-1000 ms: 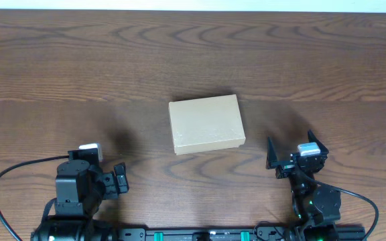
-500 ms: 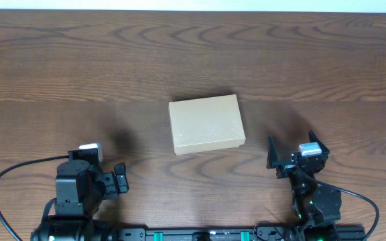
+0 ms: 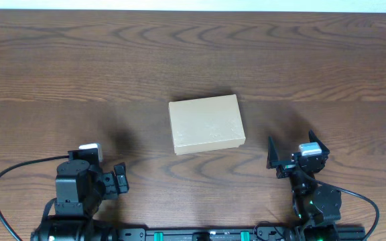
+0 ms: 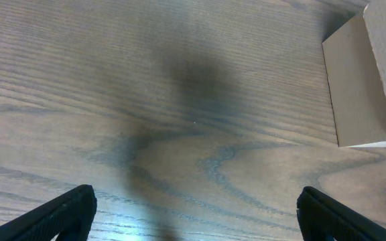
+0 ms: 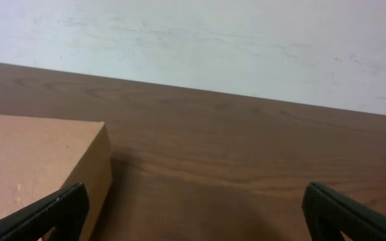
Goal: Pack container
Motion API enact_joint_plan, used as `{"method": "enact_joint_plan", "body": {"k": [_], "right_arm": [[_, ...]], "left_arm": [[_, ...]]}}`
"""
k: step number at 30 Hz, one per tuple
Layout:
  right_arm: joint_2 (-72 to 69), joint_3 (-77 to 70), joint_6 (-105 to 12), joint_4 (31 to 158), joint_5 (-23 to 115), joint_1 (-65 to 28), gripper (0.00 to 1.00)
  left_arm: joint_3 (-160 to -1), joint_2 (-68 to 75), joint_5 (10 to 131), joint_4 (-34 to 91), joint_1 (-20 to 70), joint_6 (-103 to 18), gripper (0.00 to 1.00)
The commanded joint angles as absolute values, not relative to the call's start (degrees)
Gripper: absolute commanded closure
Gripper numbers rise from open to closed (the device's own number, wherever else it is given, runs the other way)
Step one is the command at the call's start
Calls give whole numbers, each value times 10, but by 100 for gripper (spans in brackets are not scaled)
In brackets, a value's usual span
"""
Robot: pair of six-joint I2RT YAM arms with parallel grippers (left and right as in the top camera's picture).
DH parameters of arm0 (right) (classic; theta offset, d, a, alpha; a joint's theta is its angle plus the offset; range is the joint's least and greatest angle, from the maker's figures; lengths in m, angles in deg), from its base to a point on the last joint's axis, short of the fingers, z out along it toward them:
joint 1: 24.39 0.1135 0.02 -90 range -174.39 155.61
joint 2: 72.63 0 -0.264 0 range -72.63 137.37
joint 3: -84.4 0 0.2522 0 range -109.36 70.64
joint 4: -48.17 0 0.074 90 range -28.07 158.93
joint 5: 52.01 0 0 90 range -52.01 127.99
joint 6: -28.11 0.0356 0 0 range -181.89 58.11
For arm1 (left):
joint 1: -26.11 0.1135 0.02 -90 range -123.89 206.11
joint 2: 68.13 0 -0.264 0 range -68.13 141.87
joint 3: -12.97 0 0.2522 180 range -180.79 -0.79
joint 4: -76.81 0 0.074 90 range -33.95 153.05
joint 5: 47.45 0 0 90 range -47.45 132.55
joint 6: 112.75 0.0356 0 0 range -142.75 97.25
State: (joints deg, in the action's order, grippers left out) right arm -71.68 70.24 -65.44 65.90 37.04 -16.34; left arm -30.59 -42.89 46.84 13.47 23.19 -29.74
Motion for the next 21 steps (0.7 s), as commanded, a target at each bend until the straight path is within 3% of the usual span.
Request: {"method": "enact_joint_plan", "body": {"k": [1, 11, 21], "right_arm": [[-720, 703, -648, 662, 369, -167, 1], [-720, 703, -648, 662, 369, -167, 1], [-720, 703, -648, 662, 369, -167, 1]], "left_arm": [[-305, -433, 464, 133, 230, -288, 5], [-303, -441, 452, 154, 230, -279, 5], [-163, -579, 431, 446, 230, -259, 5]]}}
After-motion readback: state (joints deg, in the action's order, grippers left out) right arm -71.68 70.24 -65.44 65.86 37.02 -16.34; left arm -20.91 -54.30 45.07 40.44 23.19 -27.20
